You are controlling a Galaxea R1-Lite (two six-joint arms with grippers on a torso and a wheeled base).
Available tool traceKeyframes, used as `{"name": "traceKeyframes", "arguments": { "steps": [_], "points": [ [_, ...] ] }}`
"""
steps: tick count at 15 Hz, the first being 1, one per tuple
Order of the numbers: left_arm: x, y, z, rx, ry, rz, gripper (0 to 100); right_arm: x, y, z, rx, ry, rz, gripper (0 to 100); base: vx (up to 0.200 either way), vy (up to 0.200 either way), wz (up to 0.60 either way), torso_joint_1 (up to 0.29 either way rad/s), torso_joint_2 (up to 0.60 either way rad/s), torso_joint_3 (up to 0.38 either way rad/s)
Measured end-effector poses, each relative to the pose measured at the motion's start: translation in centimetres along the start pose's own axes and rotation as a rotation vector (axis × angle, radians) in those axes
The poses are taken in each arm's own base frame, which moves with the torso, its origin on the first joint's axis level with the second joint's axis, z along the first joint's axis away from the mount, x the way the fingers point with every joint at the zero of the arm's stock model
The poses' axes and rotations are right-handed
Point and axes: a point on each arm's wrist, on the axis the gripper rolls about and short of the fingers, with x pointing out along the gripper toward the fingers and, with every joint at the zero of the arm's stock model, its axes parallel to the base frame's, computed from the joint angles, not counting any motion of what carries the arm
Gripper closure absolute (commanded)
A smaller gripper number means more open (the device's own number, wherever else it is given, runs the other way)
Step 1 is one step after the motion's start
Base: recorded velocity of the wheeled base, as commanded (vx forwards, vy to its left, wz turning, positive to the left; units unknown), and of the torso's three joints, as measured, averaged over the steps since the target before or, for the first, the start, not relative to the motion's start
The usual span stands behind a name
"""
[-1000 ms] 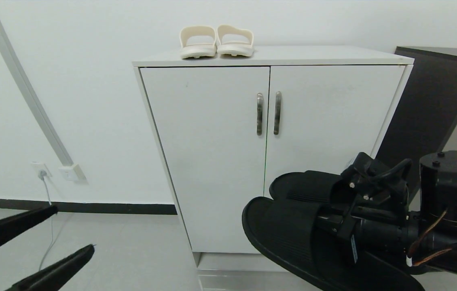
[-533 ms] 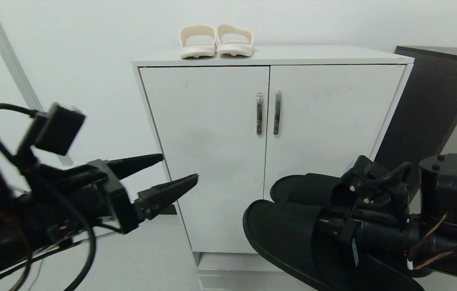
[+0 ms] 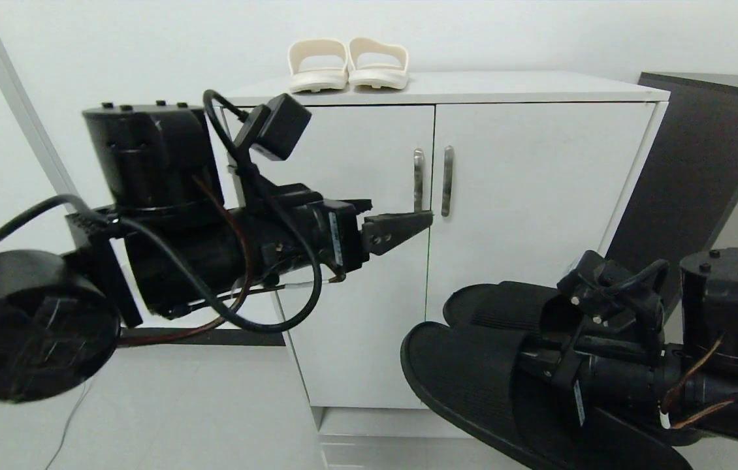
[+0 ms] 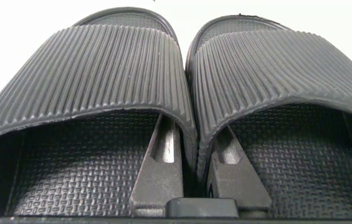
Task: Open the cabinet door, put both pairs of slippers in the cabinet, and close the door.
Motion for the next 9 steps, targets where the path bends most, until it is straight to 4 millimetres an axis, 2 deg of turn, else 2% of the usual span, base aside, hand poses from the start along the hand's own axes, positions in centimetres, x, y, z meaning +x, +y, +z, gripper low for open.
{"name": "traceKeyframes", "arguments": {
  "steps": [5, 9],
  "points": [
    [3.2, 0.2, 3.7, -0.116, 0.023, -0.173, 0, -0.1, -0.3, -0.1, 0.004, 0.001, -0.004, 100, 0.000, 0.000, 0.00, 0.000, 0.00, 0.000],
    [5.6, 0.8, 4.3, -0.174, 0.044, -0.230, 0, 0.2, -0.3, -0.2, 0.006, 0.010, -0.003, 100, 0.000, 0.000, 0.00, 0.000, 0.00, 0.000]
  ]
}}
